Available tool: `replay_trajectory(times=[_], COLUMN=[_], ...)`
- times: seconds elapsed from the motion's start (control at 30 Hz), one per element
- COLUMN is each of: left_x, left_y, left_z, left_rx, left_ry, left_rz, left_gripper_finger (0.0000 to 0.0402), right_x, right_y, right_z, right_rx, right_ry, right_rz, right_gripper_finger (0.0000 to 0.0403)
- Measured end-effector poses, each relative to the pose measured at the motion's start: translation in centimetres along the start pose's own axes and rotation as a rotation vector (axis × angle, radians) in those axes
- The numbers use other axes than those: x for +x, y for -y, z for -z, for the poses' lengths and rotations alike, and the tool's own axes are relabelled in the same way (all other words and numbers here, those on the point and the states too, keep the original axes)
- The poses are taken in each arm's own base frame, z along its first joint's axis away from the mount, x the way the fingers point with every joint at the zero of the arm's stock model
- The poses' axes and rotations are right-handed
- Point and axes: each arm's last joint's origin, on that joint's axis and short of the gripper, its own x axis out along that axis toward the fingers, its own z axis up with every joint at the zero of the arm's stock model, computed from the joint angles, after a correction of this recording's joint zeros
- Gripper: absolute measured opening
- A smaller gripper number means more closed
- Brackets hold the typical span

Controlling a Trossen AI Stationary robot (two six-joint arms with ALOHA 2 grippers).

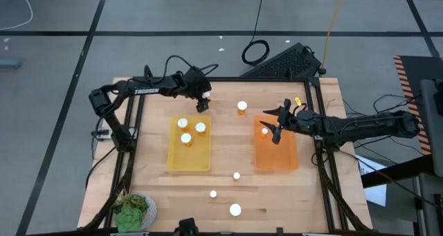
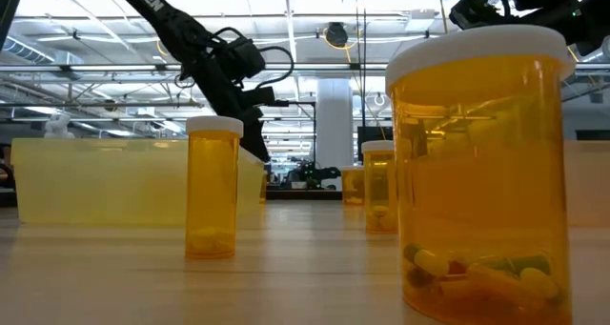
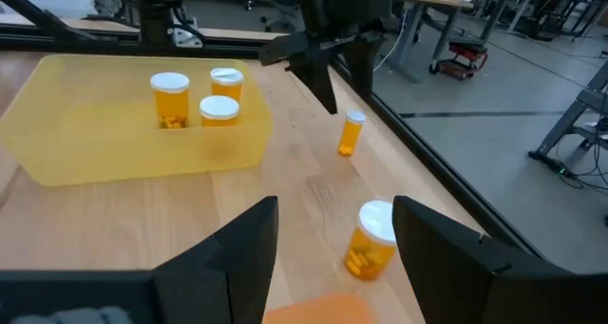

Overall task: Pick and place medicine bottles into bin by pill shape (circle, oval)
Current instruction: Put the small orange pill bottle into the orange bin

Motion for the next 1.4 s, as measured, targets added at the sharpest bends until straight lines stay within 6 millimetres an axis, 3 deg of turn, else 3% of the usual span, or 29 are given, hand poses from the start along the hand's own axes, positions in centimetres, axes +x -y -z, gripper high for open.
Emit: replay_trajectory(times=[0.43,0.87,1.4], left_x=[1.7,2.0,2.2], left_y=[-2.0,-1.9,-2.0], left_z=[1.1,1.0,1.2], left_rx=[-0.075,-0.066,-0.089], left_ry=[-0.008,-0.006,-0.016], left_rz=[-0.031,-0.028,-0.03], left_gripper_finger=[0.0277,0.0186,0.0189], right_x=[0.0,0.0,0.0], right_y=[0.0,0.0,0.0], right_z=[0.0,0.0,0.0], right_rx=[0.001,0.001,0.004], right_ry=[0.0,-0.001,-0.001], right_rz=[-0.001,-0.002,-0.001], right_gripper_finger=[0.0203,0.0203,0.0203])
